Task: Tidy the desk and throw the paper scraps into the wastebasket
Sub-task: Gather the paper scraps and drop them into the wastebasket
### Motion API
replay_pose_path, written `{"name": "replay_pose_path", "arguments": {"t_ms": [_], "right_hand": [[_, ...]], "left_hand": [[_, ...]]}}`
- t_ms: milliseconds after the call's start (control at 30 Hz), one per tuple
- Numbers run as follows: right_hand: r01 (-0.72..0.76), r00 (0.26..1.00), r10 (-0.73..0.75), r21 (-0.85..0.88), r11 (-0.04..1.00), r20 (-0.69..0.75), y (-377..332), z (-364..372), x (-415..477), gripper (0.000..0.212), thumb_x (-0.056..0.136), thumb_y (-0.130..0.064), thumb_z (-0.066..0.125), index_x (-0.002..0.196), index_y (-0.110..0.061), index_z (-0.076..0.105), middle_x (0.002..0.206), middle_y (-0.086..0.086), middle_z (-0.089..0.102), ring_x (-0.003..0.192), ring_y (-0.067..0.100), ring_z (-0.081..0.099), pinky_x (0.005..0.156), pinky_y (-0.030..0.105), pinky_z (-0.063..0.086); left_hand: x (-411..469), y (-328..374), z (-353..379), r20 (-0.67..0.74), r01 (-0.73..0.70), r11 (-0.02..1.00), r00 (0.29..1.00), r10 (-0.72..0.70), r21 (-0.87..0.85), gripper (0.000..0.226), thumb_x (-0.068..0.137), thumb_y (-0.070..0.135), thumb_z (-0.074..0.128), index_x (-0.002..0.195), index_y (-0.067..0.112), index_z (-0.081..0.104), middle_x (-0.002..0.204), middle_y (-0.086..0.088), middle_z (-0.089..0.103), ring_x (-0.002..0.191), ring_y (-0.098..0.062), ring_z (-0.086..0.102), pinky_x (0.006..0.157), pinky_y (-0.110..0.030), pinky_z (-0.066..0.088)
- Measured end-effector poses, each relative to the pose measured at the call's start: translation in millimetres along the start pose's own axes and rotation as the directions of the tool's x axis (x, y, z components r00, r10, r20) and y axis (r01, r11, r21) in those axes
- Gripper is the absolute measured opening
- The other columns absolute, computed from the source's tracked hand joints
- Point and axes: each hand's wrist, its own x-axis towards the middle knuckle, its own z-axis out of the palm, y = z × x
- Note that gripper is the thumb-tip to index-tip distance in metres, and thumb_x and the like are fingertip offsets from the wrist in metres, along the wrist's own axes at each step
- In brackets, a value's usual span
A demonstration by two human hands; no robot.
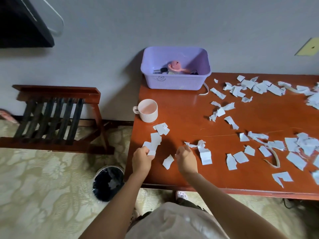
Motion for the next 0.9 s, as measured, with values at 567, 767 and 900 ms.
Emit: {"name": "replay_pose_path", "arguments": {"t_ms": [567, 767, 900], "right_hand": [[0.210, 0.923, -0.152, -0.133, 0.968, 0.354, 0.9, 0.7, 5.5, 0.057, 0.088, -0.010, 0.061, 0.136, -0.024, 0.035, 0.136, 0.008, 0.036, 0.097, 0.024, 0.063, 0.080, 0.024, 0.054], [0.309, 0.911, -0.219, -0.230, 0.923, 0.349, 1.1, 4.1, 7.7, 0.033, 0.090, -0.016, 0.060, 0.122, -0.019, 0.053, 0.126, 0.008, 0.042, 0.100, 0.021, 0.058, 0.080, 0.025, 0.052], [0.202, 0.939, -0.150, -0.143, 0.969, 0.311, 3.0, 8.7, 12.4, 0.019, 0.091, -0.019, 0.059, 0.109, -0.016, 0.063, 0.119, 0.006, 0.051, 0.102, 0.019, 0.058, 0.081, 0.023, 0.051]], "left_hand": [[19.9, 0.9, -6.7, 0.066, 0.047, 0.998, 0.997, -0.049, 0.031, 0.019, 0.084, 0.014, 0.064, 0.092, -0.003, 0.063, 0.097, -0.018, 0.068, 0.090, -0.031, 0.065, 0.061, -0.026, 0.045], [23.2, 8.4, 1.6, 0.030, 0.020, 0.994, 0.999, -0.023, 0.110, 0.028, 0.083, 0.024, 0.068, 0.099, 0.001, 0.065, 0.119, -0.012, 0.057, 0.104, -0.024, 0.057, 0.078, -0.023, 0.045], [30.2, 10.5, 8.1, -0.017, 0.055, 0.982, 0.998, -0.052, 0.182, 0.033, 0.085, 0.030, 0.065, 0.112, 0.009, 0.064, 0.140, -0.008, 0.040, 0.127, -0.024, 0.040, 0.100, -0.029, 0.041]]}}
